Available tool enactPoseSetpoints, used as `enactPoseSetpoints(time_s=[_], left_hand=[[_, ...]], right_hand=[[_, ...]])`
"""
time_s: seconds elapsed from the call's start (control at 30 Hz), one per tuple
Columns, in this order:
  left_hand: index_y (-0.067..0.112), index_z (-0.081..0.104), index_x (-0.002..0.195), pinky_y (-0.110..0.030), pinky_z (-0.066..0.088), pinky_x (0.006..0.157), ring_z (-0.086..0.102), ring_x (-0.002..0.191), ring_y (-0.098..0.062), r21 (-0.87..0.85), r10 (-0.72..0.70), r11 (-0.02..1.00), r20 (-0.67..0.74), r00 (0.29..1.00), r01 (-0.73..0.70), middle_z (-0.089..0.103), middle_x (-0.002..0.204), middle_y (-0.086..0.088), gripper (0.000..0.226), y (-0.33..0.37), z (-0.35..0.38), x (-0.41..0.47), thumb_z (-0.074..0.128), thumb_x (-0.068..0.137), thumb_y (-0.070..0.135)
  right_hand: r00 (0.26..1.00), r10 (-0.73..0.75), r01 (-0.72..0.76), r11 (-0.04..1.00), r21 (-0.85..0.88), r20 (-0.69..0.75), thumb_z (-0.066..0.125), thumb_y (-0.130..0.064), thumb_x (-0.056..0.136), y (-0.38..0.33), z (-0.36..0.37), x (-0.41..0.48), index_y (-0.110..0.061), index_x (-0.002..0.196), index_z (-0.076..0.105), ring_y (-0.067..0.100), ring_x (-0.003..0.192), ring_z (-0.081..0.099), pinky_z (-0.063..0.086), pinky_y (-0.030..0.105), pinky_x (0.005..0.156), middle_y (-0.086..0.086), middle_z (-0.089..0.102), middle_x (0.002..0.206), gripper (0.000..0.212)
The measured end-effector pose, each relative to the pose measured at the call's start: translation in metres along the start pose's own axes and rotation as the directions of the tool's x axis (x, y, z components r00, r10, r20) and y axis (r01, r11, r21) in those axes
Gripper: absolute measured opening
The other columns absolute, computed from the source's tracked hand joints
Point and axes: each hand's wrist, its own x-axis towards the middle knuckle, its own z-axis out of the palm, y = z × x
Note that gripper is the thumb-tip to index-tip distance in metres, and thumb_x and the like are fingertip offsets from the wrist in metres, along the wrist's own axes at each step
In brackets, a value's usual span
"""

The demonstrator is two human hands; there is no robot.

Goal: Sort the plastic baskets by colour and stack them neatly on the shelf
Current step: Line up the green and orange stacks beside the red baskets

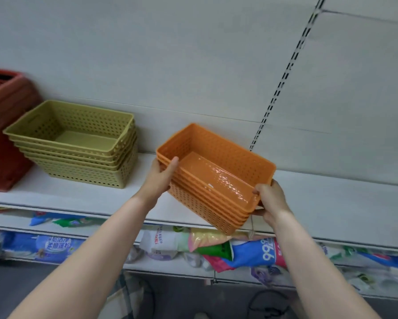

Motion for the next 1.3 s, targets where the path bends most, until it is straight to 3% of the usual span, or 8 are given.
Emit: enactPoseSetpoints(time_s=[0.17,0.27,0.43,0.67,0.77,0.97,1.17,1.3], left_hand=[[0.035,0.05,0.118,-0.041,0.047,0.095,0.06,0.106,-0.01,-0.041,0.029,0.999,-0.142,0.989,-0.035,0.063,0.113,0.012,0.037,-0.008,0.024,-0.004,0.063,0.085,0.048],[0.029,0.049,0.124,-0.046,0.046,0.101,0.061,0.112,-0.016,-0.094,-0.026,0.996,-0.23,0.973,0.005,0.064,0.121,0.003,0.063,-0.007,0.018,-0.007,0.067,0.071,0.058],[0.025,0.055,0.124,-0.047,0.045,0.102,0.061,0.113,-0.02,-0.126,-0.032,0.992,-0.343,0.939,-0.012,0.066,0.119,0.001,0.067,-0.009,-0.003,-0.007,0.07,0.069,0.059],[0.026,0.062,0.089,-0.038,0.048,0.091,0.064,0.102,-0.021,-0.094,-0.043,0.996,-0.408,0.912,0.005,0.07,0.1,0.0,0.007,-0.003,-0.015,0.02,0.066,0.087,0.032],[0.022,0.056,0.088,-0.037,0.046,0.091,0.058,0.094,-0.019,-0.065,-0.075,0.997,-0.446,0.892,0.051,0.061,0.092,0.005,0.016,0.001,-0.016,0.033,0.067,0.086,0.034],[0.009,0.053,0.118,-0.042,0.049,0.094,0.058,0.109,-0.026,-0.004,-0.11,0.993,-0.453,0.885,0.122,0.061,0.115,-0.008,0.075,-0.001,-0.02,0.051,0.068,0.065,0.06],[0.007,0.047,0.125,-0.031,0.036,0.089,0.042,0.108,-0.016,0.054,-0.084,0.99,-0.49,0.867,0.127,0.049,0.119,-0.004,0.065,-0.004,-0.019,0.051,0.068,0.08,0.048],[0.013,0.056,0.119,-0.03,0.045,0.085,0.059,0.112,-0.02,0.111,-0.029,0.991,-0.408,0.913,0.081,0.065,0.117,-0.001,0.055,-0.008,-0.028,0.043,0.067,0.081,0.05]], right_hand=[[0.986,-0.095,0.117,0.981,-0.155,0.139,0.044,-0.001,0.088,-0.034,-0.021,0.029,-0.022,0.108,0.051,0.024,0.078,0.062,0.051,0.036,0.063,0.006,0.064,0.089,0.03],[0.974,-0.095,0.135,0.972,-0.19,0.204,0.047,-0.006,0.089,-0.048,-0.011,0.05,-0.021,0.122,0.049,0.025,0.081,0.062,0.051,0.035,0.062,0.006,0.063,0.095,0.037],[0.945,-0.1,0.165,0.967,-0.192,0.31,0.053,-0.012,0.089,-0.056,0.024,0.074,-0.019,0.124,0.053,0.027,0.085,0.066,0.052,0.033,0.057,0.01,0.067,0.102,0.036],[0.945,-0.087,0.137,0.981,-0.137,0.316,0.056,-0.021,0.094,-0.062,0.064,0.113,-0.017,0.124,0.061,0.029,0.092,0.071,0.06,0.047,0.075,0.01,0.073,0.105,0.032],[0.951,-0.084,0.124,0.985,-0.119,0.299,0.053,-0.018,0.094,-0.063,0.071,0.123,-0.016,0.123,0.061,0.029,0.092,0.071,0.06,0.048,0.079,0.011,0.073,0.104,0.03],[0.95,-0.133,0.173,0.977,-0.122,0.282,0.042,-0.004,0.089,-0.07,0.081,0.128,-0.016,0.125,0.056,0.03,0.093,0.07,0.058,0.05,0.083,0.013,0.071,0.105,0.04],[0.955,-0.135,0.188,0.964,-0.188,0.264,0.04,-0.007,0.092,-0.073,0.084,0.129,-0.016,0.114,0.052,0.029,0.089,0.067,0.057,0.048,0.082,0.013,0.068,0.101,0.027],[0.956,-0.221,0.287,0.837,-0.465,0.192,0.046,-0.019,0.084,-0.074,0.085,0.124,-0.015,0.13,0.044,0.029,0.092,0.066,0.057,0.047,0.078,0.015,0.065,0.114,0.046]])
